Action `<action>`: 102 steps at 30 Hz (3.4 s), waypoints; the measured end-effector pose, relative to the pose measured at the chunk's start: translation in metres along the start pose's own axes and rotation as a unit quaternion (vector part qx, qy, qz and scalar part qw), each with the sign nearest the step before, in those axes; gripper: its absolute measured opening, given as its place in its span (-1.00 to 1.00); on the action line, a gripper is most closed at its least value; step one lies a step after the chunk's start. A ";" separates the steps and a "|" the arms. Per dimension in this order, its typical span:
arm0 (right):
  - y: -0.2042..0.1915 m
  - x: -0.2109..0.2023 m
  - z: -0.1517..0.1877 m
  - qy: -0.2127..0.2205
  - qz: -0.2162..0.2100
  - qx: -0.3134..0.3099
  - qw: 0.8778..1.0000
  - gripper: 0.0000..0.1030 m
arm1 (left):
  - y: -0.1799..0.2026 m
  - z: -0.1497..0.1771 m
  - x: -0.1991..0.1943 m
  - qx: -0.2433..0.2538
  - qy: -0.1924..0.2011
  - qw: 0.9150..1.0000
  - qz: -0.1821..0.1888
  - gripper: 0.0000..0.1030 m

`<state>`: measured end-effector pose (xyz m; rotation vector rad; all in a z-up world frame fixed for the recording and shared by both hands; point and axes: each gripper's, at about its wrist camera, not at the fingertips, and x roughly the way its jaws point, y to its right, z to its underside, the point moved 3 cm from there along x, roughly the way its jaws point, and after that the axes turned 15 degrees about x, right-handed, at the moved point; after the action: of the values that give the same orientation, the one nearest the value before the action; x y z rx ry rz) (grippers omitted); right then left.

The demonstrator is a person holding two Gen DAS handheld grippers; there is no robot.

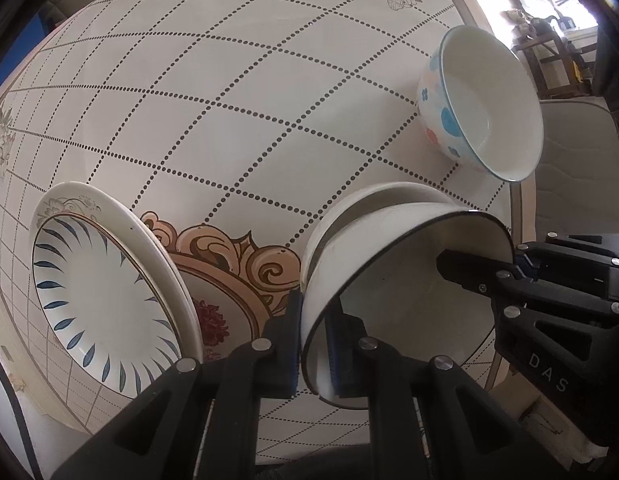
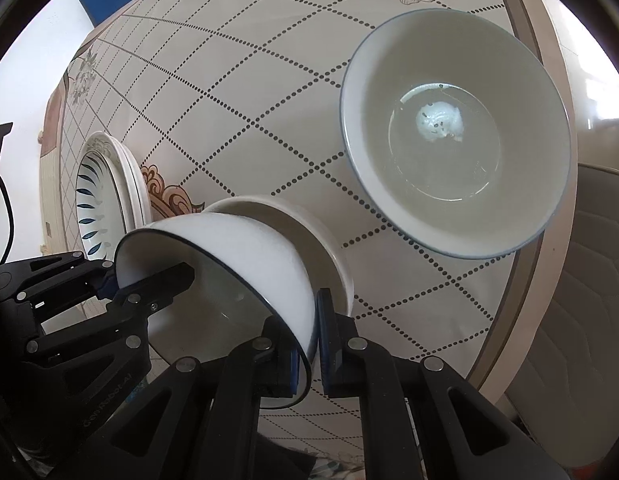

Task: Organize plates and bowls
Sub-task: 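Carry the black-rimmed bowl with both grippers and lower it into the white bowl, then open both grippers and lift away from the bowl stack, then grasp the rim of the blue-polka-dot bowl with both grippers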

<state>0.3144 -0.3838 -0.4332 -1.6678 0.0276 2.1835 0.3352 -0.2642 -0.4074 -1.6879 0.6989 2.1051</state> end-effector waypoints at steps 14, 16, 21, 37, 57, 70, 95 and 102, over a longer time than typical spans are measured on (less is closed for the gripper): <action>0.001 0.019 -0.003 -0.030 0.011 0.032 0.999 -0.81 | 0.001 -0.011 0.018 -0.003 -0.017 1.000 -0.001 -0.82; 0.003 0.019 -0.003 -0.034 0.008 0.039 0.999 -0.80 | 0.000 -0.009 0.021 -0.005 -0.017 1.000 0.001 -0.82; 0.008 0.019 -0.002 -0.046 -0.006 0.063 0.997 -0.77 | 0.002 -0.004 0.025 -0.009 -0.009 1.000 -0.003 -0.81; 0.013 0.009 0.002 -0.053 -0.021 0.081 0.995 -0.77 | 0.006 0.006 0.019 -0.017 0.002 1.000 -0.017 -0.82; 0.036 -0.009 0.007 -0.037 -0.045 0.112 0.992 -0.88 | 0.008 0.007 0.017 -0.024 -0.001 1.000 -0.011 -0.82; 0.039 -0.036 0.010 0.007 -0.045 0.098 0.994 -0.84 | 0.001 0.015 -0.026 -0.043 0.033 0.998 -0.036 -0.73; 0.123 -0.054 -0.069 0.125 -0.096 0.178 0.971 0.39 | 0.038 -0.151 -0.011 0.065 0.036 0.997 -0.030 -0.23; 0.122 -0.039 -0.081 0.107 -0.094 0.181 0.973 0.38 | 0.046 -0.156 0.001 0.071 0.022 0.997 -0.026 -0.23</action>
<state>0.3585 -0.5280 -0.4470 -1.6118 0.2962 1.7297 0.4344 -0.3918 -0.4276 -1.6607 0.7893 1.9390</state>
